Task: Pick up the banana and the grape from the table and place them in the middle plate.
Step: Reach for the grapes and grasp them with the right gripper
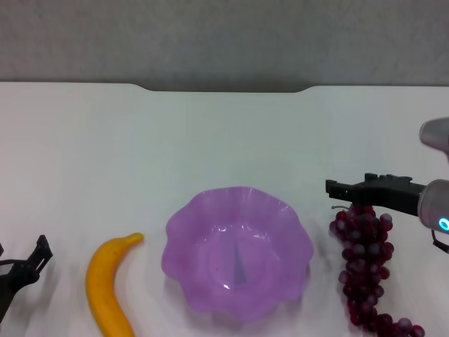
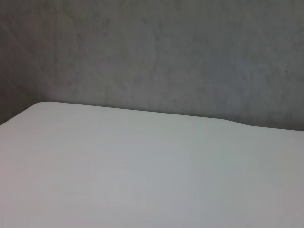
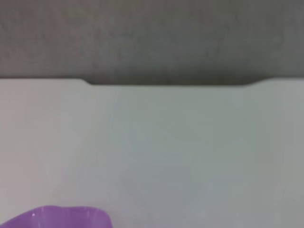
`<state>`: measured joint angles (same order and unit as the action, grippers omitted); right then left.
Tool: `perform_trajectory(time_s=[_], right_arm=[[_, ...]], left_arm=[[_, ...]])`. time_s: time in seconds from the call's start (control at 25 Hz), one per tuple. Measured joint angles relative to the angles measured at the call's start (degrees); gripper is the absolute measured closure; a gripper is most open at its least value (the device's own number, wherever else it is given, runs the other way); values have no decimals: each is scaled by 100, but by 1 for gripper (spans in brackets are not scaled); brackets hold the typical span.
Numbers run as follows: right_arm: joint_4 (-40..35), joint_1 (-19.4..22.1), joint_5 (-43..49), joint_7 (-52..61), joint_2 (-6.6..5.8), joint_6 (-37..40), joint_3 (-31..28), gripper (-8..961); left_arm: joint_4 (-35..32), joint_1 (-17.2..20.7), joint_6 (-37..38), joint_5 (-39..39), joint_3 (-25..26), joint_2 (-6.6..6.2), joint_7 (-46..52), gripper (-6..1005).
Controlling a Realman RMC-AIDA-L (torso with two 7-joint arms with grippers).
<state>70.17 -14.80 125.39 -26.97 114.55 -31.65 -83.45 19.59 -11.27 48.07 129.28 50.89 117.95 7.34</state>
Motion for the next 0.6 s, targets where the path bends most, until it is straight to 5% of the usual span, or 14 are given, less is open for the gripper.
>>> perform_trajectory(time_s=[0.36, 0.6], right_arm=[[553, -219, 1224, 1299, -22, -1869, -1120, 69], [306, -527, 1632, 1434, -1, -2379, -1214, 69]], left_arm=[[0, 0, 13, 0, 27, 0, 2, 118], [1, -47, 20, 1, 35, -8, 4, 117]])
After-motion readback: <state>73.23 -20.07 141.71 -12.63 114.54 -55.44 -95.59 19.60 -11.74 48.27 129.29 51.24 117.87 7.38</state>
